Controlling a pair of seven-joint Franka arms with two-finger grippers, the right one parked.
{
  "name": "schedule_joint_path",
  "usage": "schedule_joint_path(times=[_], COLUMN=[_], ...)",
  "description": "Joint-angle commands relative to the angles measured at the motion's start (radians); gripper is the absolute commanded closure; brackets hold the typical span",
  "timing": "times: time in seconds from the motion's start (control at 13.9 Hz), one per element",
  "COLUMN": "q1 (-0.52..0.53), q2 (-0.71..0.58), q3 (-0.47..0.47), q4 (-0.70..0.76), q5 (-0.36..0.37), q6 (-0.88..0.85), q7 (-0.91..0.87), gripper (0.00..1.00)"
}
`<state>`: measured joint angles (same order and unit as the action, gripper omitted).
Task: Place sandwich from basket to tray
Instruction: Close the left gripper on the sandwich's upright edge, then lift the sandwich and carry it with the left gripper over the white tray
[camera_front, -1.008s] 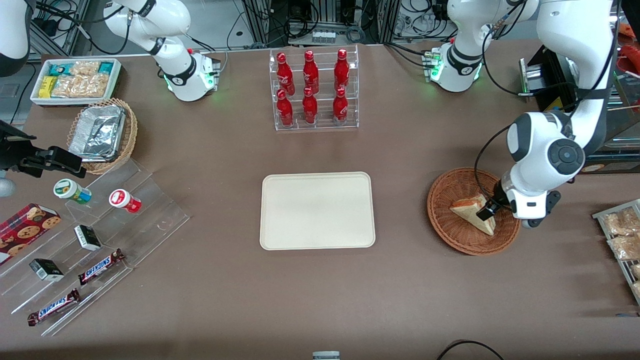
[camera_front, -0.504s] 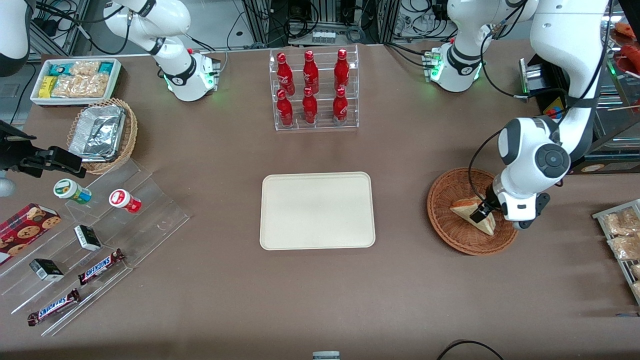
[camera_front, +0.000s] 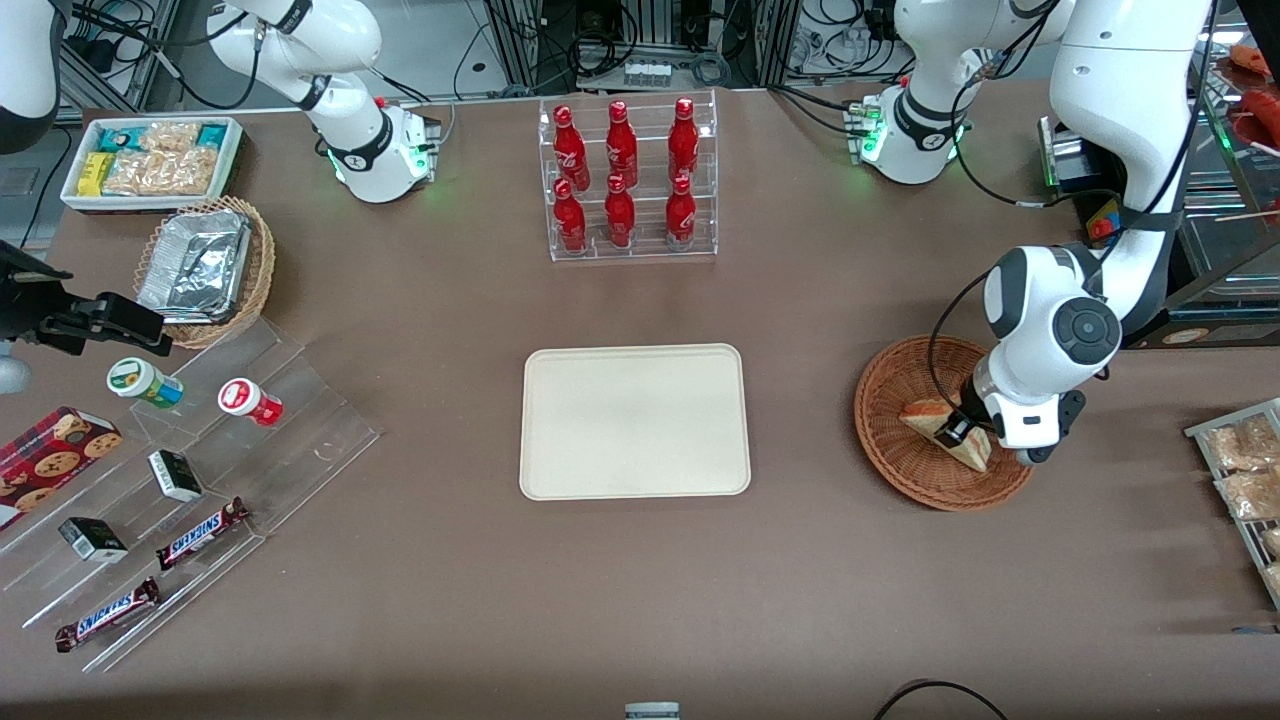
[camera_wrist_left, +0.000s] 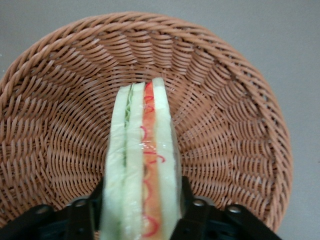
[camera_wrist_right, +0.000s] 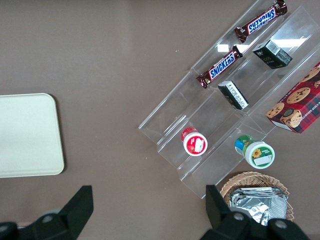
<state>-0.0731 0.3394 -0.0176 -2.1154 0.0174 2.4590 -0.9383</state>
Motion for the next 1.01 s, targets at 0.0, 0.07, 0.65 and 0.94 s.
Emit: schedule_joint_path(times=[0.0,0.07,0.65,0.94], q1=[-0.014,-0.022,-0.245,-0.396], q2=[-0.008,-0.014,-0.007,0.108], q3=[0.002,0.004,0.004,0.004], q4=[0.015,0.029,0.365,0.55], q5=[-0.005,-0.004,-0.005,-0.004], q6=[-0.012,-0.044,-0.486,-0.486], q7=[-0.016,-0.013,-0.025,-0.077], gripper=[1.0,1.0,1.0,1.0])
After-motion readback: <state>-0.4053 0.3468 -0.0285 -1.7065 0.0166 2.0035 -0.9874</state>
